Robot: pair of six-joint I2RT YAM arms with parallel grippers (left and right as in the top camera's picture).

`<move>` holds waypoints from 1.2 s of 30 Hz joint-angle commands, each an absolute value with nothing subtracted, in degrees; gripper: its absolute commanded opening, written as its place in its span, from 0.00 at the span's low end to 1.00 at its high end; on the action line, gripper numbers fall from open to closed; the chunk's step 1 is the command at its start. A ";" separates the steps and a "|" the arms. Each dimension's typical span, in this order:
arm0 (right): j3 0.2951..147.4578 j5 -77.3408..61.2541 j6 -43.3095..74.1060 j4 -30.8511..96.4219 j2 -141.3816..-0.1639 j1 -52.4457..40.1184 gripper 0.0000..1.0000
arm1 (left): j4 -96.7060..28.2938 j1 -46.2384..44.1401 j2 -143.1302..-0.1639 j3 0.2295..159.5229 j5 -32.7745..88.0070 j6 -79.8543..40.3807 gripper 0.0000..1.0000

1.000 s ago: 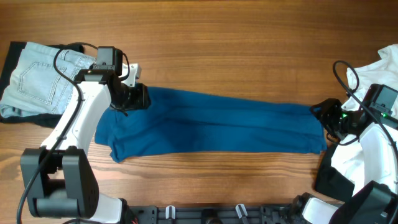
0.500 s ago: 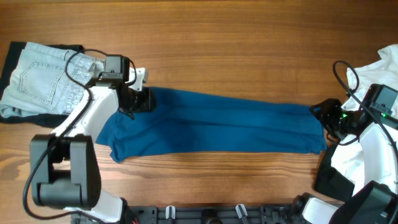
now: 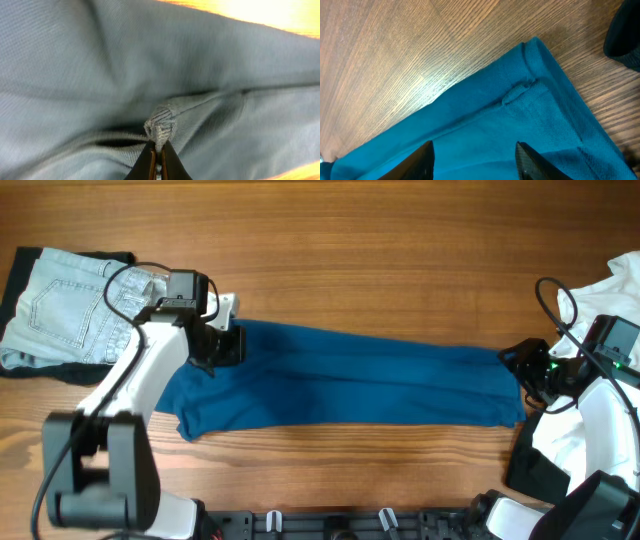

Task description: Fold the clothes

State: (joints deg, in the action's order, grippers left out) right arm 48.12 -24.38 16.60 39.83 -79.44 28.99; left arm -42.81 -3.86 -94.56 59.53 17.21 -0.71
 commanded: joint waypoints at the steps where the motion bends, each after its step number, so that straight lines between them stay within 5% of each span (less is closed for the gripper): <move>1: 49.17 -23.70 16.47 39.92 -78.91 29.28 0.52 | -48.64 -3.86 -88.90 60.12 11.66 -0.49 0.04; 19: 49.17 -16.56 19.46 42.96 -79.40 29.28 0.52 | -62.67 -3.86 -89.03 59.77 4.40 -8.45 0.04; 23: 49.01 -16.71 19.05 43.46 -79.42 29.26 0.56 | -62.30 -3.86 -89.03 59.18 4.40 -8.45 0.17; 31: 48.99 -17.78 18.24 38.81 -83.61 29.17 0.69 | -60.07 -3.86 -89.03 56.88 4.38 -8.93 0.26; 36: 49.01 -17.96 19.62 35.53 -88.09 29.10 0.69 | -54.35 -3.86 -89.03 56.84 4.64 -11.44 0.33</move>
State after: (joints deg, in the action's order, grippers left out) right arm 48.16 -17.74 18.63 36.12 -84.95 28.99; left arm -57.14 -3.86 -88.97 57.32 5.17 -9.13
